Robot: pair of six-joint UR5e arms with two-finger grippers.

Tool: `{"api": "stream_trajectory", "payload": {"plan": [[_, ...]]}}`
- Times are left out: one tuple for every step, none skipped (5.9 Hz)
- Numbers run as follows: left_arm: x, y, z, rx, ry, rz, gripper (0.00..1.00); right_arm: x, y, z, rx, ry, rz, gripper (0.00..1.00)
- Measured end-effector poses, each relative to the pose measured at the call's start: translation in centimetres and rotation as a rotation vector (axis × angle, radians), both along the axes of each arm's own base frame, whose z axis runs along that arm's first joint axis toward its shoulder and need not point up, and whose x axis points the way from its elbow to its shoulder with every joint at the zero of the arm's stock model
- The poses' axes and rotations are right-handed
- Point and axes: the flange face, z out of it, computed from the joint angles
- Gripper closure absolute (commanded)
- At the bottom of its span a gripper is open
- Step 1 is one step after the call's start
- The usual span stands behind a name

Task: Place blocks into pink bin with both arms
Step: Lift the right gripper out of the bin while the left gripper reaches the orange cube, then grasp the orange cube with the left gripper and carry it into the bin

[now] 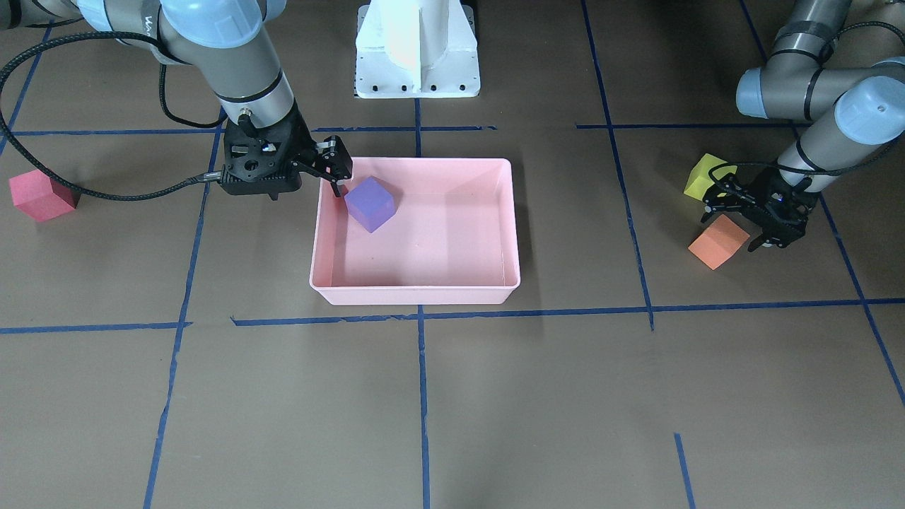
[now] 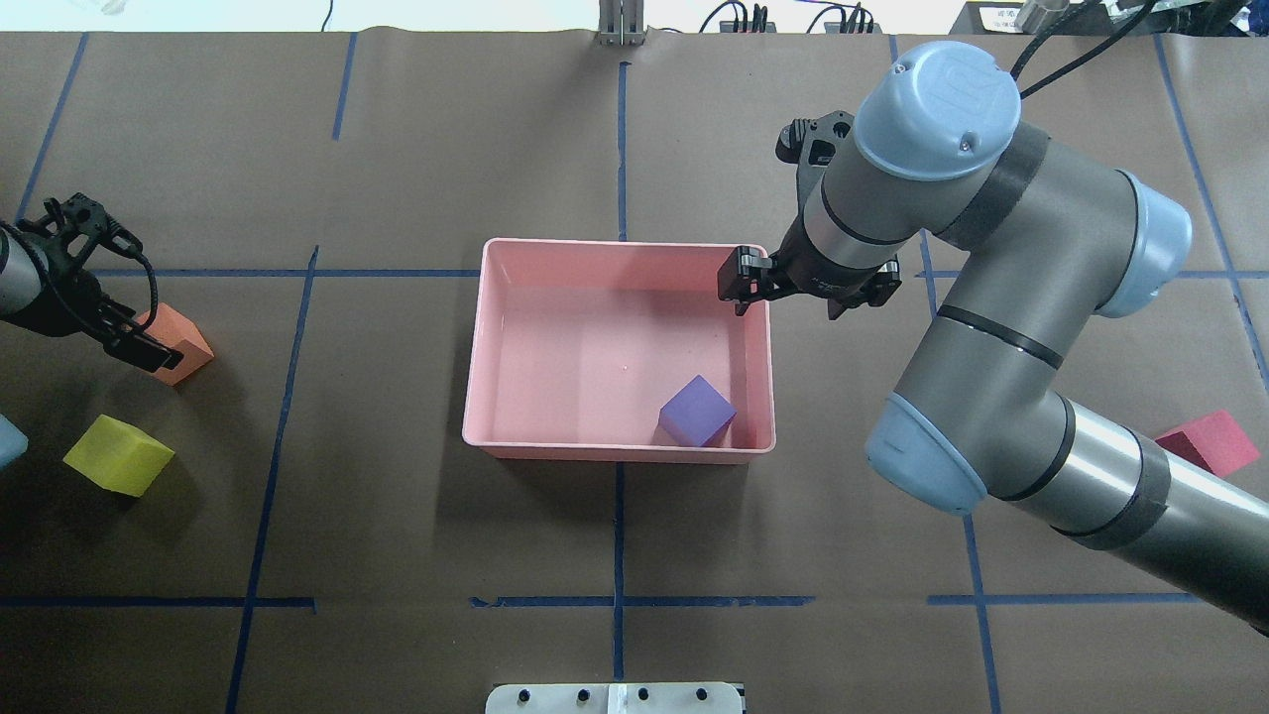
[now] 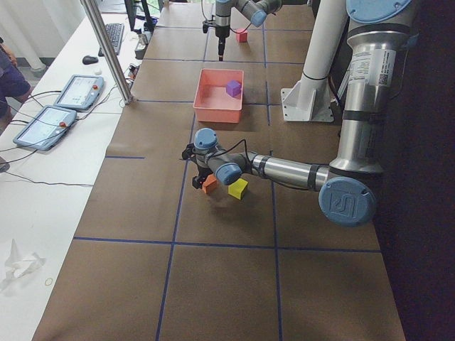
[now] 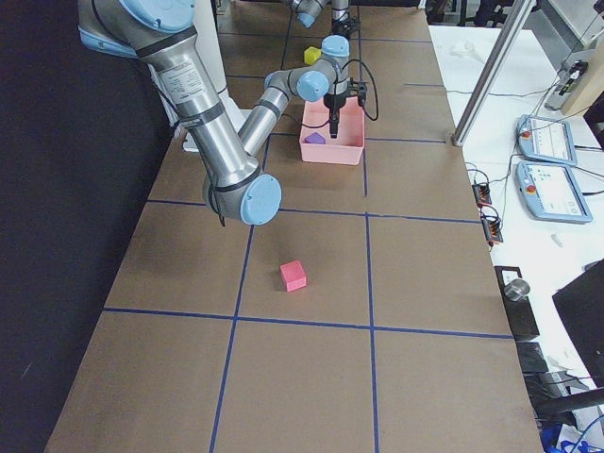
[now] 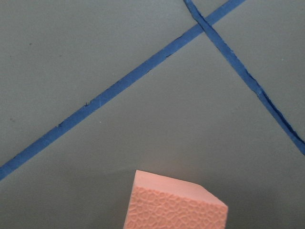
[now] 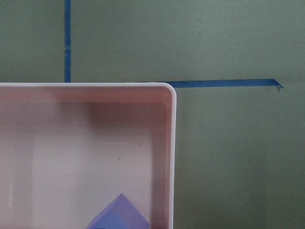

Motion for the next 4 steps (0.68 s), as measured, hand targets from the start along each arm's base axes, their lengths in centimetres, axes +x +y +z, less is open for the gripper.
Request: {"api": "stream_trajectory", "payload": {"plan": [[1.0,-0.02,0.37,-0.009,-0.006,0.012,0.15,0.02,0.01,0.07,0.003,0.001,-0.002,0.0],[1.54,-0.1,0.6,-0.015,-0.012,0.016,0.5,0.04,0.03,0.05,0.005,0.0,-0.003,0.0],[1.68,-0.12,0.74,-0.018,-0.015,0.017,0.59,0.04,0.03,0.01,0.006,-0.001,-0.004,0.0],[1.64,-0.11,0.52,-0.02,-0.012,0.017,0.62,0.26,0.13,-0.27,0.012,-0.007,-0.006,0.0]]}}
